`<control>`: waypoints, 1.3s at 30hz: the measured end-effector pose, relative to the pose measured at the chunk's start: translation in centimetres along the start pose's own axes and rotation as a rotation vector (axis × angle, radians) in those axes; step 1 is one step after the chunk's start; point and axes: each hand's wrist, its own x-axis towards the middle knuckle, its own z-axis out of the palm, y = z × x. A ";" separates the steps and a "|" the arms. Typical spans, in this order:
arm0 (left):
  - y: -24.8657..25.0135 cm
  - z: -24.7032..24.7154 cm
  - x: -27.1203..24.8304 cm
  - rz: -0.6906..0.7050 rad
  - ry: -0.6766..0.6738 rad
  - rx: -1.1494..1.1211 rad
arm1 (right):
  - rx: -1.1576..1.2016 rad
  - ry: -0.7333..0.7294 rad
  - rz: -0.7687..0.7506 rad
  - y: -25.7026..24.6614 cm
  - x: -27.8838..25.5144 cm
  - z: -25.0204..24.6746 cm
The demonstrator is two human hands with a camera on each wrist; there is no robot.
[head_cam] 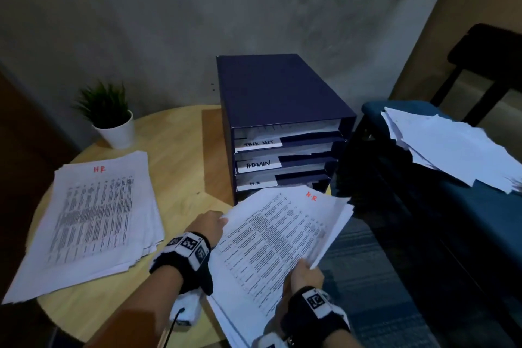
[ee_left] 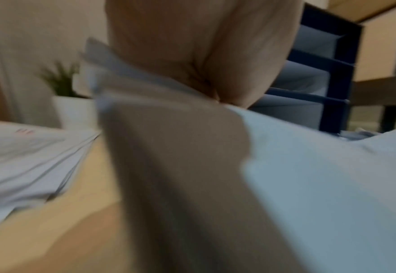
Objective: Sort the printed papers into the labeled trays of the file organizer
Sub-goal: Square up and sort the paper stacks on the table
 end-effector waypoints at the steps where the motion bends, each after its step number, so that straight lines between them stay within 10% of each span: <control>1: -0.4 0.1 0.0 -0.006 0.001 -0.042 | -0.003 0.008 -0.032 -0.1 0.1 -0.1; 14: -0.8 1.1 -2.3 0.101 -0.114 -0.186 | 0.060 0.074 -0.024 2.0 -1.9 -3.0; 39: -0.2 4.9 0.4 -0.190 0.187 -0.823 | -0.249 -0.218 -0.220 -12.0 7.3 1.0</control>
